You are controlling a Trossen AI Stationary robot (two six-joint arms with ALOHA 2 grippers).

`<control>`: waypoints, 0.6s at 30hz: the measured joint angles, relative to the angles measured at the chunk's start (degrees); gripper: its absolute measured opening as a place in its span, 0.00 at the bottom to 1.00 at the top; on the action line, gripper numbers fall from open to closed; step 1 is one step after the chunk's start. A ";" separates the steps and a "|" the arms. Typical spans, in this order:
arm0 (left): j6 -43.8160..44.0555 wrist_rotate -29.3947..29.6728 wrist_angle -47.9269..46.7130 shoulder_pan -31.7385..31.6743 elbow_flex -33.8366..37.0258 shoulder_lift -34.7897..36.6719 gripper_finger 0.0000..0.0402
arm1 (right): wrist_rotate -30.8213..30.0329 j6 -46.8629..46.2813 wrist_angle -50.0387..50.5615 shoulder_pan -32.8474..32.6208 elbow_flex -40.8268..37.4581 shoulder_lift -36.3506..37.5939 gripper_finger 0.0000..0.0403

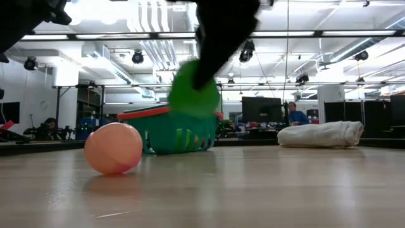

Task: Pick and placing Produce into tupperware
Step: Put the green avocado into the blue bin

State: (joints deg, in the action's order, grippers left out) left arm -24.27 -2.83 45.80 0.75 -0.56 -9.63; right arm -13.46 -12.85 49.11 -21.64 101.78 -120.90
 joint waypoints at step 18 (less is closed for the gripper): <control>0.00 0.02 -0.09 0.00 0.00 0.02 0.00 | 8.64 22.20 -13.80 30.38 -0.06 3.55 0.36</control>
State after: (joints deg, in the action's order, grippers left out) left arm -24.27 -2.81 45.71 0.75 -0.56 -9.61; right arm -4.82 9.35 35.31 8.75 101.71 -117.35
